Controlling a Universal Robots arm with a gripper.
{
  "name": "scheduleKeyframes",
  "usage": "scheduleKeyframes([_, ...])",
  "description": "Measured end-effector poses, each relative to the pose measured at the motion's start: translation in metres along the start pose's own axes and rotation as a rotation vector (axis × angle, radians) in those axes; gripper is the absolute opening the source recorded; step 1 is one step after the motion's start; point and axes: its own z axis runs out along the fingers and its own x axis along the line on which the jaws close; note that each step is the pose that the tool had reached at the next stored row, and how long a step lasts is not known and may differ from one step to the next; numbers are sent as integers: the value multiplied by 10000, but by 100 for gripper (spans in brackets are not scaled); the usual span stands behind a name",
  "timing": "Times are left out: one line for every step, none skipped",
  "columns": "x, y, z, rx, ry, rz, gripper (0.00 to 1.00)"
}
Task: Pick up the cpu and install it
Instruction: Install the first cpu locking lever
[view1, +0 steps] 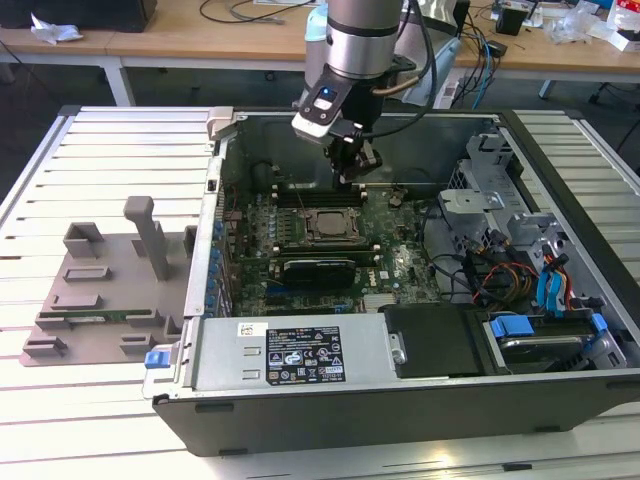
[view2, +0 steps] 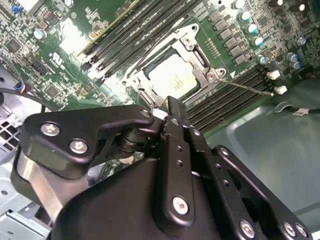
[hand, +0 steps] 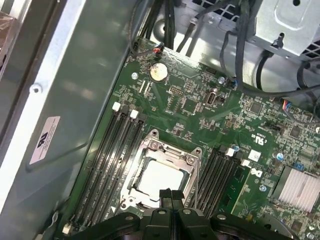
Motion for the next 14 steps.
scheduleKeyframes([0,0,0,-5,-4,-123,11])
scheduleKeyframes([0,0,0,-7,-6,-181,11])
scheduleKeyframes([0,0,0,-10,-8,-234,11])
scheduleKeyframes([0,0,0,-14,-11,-332,11])
scheduleKeyframes([0,0,0,-19,-15,-445,11])
scheduleKeyframes([0,0,0,-24,-19,-555,11])
scheduleKeyframes([0,0,0,-31,-25,-725,11])
scheduleKeyframes([0,0,0,-35,-27,-810,11])
scheduleKeyframes([0,0,0,-37,-30,-871,11])
scheduleKeyframes([0,0,0,-43,-34,-997,11])
scheduleKeyframes([0,0,0,-47,-37,-1098,11])
scheduleKeyframes([0,0,0,-50,-40,-1168,11])
scheduleKeyframes([0,0,0,-53,-42,-1220,11])
scheduleKeyframes([0,0,0,-58,-46,-1348,11])
